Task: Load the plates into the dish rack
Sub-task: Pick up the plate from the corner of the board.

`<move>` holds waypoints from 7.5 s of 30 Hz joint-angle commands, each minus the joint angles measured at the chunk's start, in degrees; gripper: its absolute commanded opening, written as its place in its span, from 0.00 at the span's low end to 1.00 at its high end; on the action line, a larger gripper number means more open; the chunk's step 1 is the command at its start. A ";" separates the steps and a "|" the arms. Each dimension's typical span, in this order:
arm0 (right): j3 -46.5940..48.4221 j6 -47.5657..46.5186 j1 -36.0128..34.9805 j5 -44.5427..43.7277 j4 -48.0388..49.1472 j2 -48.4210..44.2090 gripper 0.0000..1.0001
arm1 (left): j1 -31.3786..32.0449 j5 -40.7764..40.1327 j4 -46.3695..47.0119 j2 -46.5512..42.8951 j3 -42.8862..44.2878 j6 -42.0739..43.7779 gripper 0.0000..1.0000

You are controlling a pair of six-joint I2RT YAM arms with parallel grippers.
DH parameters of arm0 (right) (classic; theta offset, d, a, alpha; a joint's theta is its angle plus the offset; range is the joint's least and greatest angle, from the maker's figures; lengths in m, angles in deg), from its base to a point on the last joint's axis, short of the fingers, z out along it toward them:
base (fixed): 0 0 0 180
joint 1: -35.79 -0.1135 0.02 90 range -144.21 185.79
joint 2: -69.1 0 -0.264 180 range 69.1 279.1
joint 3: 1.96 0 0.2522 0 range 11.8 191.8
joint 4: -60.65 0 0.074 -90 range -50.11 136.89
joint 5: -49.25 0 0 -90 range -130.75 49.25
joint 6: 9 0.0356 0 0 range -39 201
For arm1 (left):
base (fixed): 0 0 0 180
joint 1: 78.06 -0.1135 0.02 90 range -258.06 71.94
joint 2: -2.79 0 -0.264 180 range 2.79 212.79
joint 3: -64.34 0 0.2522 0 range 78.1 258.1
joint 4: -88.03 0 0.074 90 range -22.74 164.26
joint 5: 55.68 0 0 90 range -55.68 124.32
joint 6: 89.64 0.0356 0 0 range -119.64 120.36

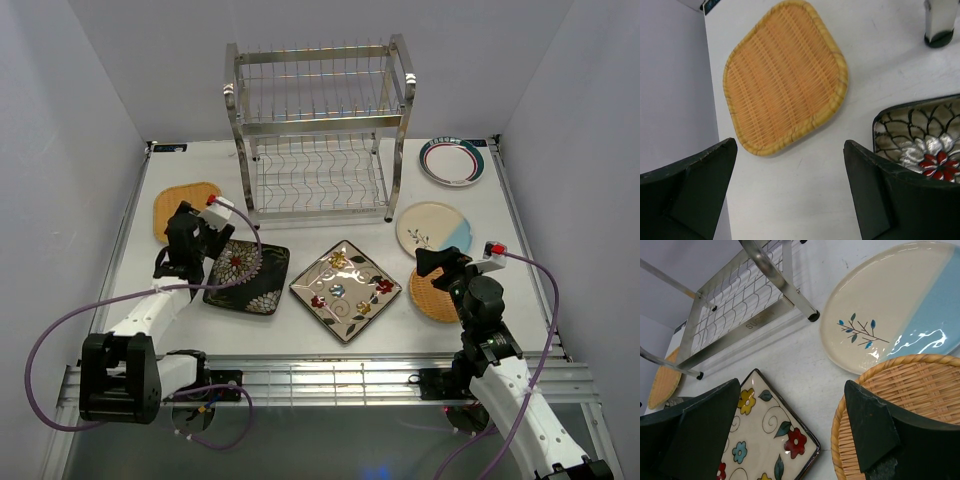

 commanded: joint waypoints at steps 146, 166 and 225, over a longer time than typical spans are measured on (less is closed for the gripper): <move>2.49 -2.91 -0.10 8.24 3.68 -3.83 0.90 | -6.78 10.01 5.56 27.08 0.75 17.11 0.34; 2.41 -2.82 -0.10 8.85 4.12 -3.48 0.90 | -7.13 21.62 -22.22 4.14 13.48 -8.71 0.89; 1.97 -1.41 -0.10 9.99 6.31 -2.95 0.90 | -52.49 59.41 -1.83 44.30 20.96 -61.81 0.90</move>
